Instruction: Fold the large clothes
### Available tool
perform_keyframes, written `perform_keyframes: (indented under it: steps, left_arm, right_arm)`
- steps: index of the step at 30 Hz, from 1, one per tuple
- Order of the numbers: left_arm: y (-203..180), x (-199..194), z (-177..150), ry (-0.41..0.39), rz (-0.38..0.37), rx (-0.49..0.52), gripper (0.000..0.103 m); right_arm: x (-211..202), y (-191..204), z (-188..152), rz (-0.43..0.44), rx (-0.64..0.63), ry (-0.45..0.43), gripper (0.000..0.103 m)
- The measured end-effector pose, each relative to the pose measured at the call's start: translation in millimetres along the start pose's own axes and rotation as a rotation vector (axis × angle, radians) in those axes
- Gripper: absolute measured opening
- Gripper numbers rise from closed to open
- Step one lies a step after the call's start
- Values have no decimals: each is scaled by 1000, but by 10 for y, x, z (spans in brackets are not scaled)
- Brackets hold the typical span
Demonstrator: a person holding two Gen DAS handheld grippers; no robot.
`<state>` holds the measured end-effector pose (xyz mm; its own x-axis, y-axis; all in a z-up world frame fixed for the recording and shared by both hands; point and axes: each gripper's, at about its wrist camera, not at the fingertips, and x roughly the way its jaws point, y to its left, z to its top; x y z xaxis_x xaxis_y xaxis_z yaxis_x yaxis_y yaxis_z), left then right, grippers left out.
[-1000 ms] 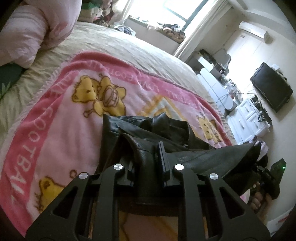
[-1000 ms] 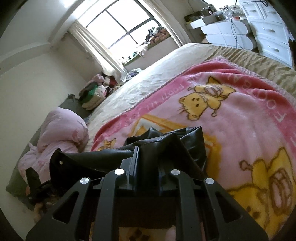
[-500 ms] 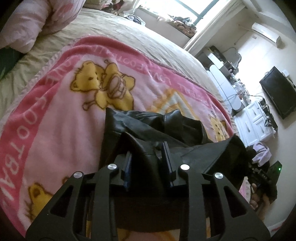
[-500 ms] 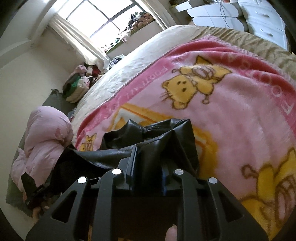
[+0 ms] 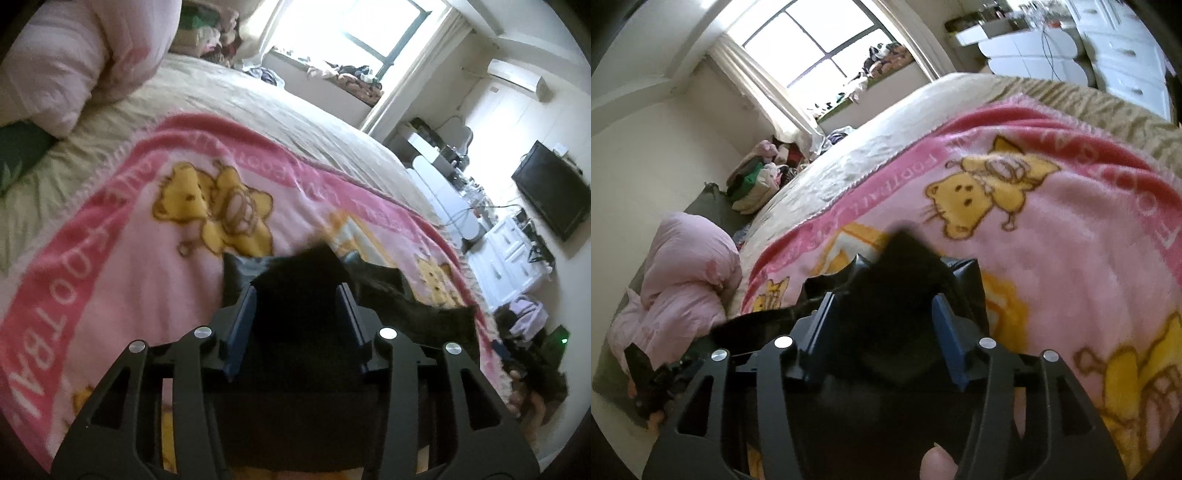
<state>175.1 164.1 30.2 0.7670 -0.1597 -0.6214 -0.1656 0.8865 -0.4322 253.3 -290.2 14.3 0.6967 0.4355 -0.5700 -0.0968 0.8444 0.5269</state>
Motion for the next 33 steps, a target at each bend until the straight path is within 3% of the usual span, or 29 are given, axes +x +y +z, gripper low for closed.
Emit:
perform_keyframes:
  steps: [5,9,12,14,15,16,17,19,24,28,33]
  left_arm:
    - [41,192,-73,56,90,75,38]
    - [103,470,-182,119,144,125,38]
    - [85,661,-215,144,175,178,38]
    - [51,762,-235,156,179,212,37]
    - [33,798,-244,163,188,223,26]
    - [15,819,-249,164,199,231,21]
    - [-5,817,-248,154,204,236,12]
    - [-42,757,-234,128,195,239,3]
    - [-173,217,39,-31,53,213,1]
    - [-309,144,220,-108,96,252,1]
    - [-234,573,240,-35,153,231,1]
  right_arm:
    - [109,79,-70,-132,-153,24,59]
    - [385,75,-129,-264,-275,84,60]
    - [594,34,-126,-316,-323,118,60]
    - [684,-2,-108,-322,-333,127,59]
    - [730,-20,-90,-315,-335,130,56]
    - [747,-21,-81,-315,-337,128,34]
    - [751,-19,-72,-324,-340,121,22]
    - [676,18,-58,-299,-338,92,13]
    - [240,72,253,-136,-211,-32,11]
    - [282,139,461,-189,-207,-84,11]
    - [707,59,420,-267,-214,-11,11]
